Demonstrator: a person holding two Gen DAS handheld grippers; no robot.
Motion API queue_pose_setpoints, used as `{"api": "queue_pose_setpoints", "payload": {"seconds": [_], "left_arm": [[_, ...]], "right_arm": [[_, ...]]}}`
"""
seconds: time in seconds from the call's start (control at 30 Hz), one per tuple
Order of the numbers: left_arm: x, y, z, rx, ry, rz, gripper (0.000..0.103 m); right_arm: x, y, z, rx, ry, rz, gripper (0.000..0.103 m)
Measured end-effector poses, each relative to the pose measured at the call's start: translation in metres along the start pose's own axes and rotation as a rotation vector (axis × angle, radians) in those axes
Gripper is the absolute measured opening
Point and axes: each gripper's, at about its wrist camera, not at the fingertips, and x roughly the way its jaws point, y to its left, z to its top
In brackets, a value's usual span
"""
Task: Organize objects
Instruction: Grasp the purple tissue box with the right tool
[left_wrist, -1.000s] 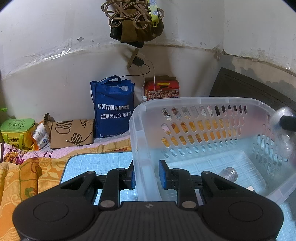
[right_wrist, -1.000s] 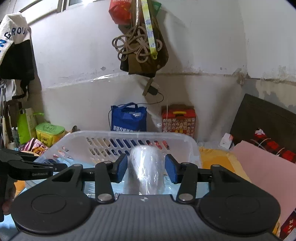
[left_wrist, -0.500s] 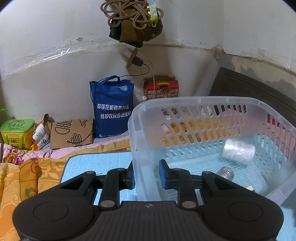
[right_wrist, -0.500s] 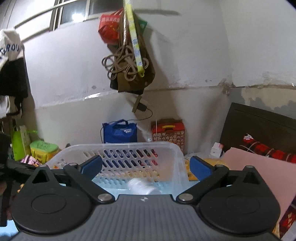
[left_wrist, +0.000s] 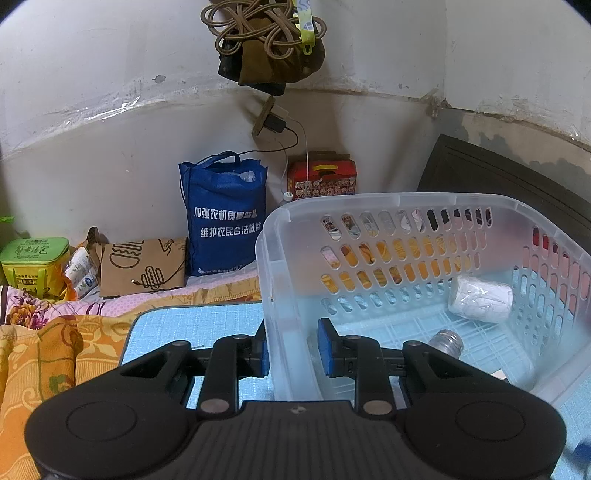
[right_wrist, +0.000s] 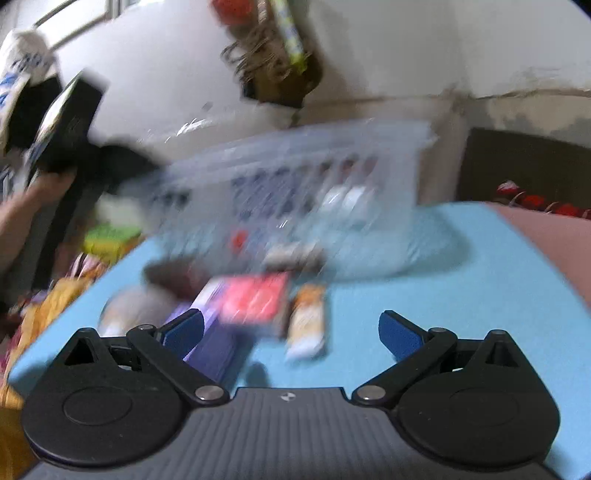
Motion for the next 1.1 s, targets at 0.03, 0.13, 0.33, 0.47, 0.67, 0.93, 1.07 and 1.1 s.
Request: {"api": "queue_pose_setpoints", "payload": {"seconds": [0.03, 0.13, 0.33, 0.47, 0.67, 0.93, 1.07, 1.1], "left_arm": [[0.0, 0.0, 0.0, 0.001, 0.0, -0.001, 0.029], [0.0, 0.002, 0.001, 0.002, -0.002, -0.001, 0.03], [0.0, 0.001, 0.001, 0.002, -0.001, -0.001, 0.03], [0.0, 0.001, 0.001, 0.004, -0.001, -0.001, 0.03], [-0.001, 0.001, 0.0, 0.004, -0.003, -0.004, 0.03], [-0.001, 0.001, 0.0, 0.005, -0.003, -0.003, 0.03], [0.0, 0.002, 0.0, 0.007, -0.003, 0.002, 0.03], [0.0, 0.002, 0.0, 0.007, -0.003, 0.003, 0.03]], "right_arm": [[-0.004, 0.001, -0.005, 0.006, -0.024, 0.022, 0.103], [-0.011, 0.004, -0.015, 0.044, -0.06, 0.078, 0.103], [-0.005, 0.03, -0.022, -0.034, -0.041, 0.119, 0.103], [0.005, 0.038, -0.025, -0.069, -0.02, 0.164, 0.102], [0.002, 0.032, -0.025, -0.063, -0.025, 0.175, 0.092], [-0.009, 0.026, -0.03, -0.083, -0.018, 0.126, 0.075], [-0.009, 0.027, -0.031, -0.073, -0.018, 0.116, 0.073], [-0.008, 0.031, -0.031, -0.084, -0.021, 0.113, 0.073]]}}
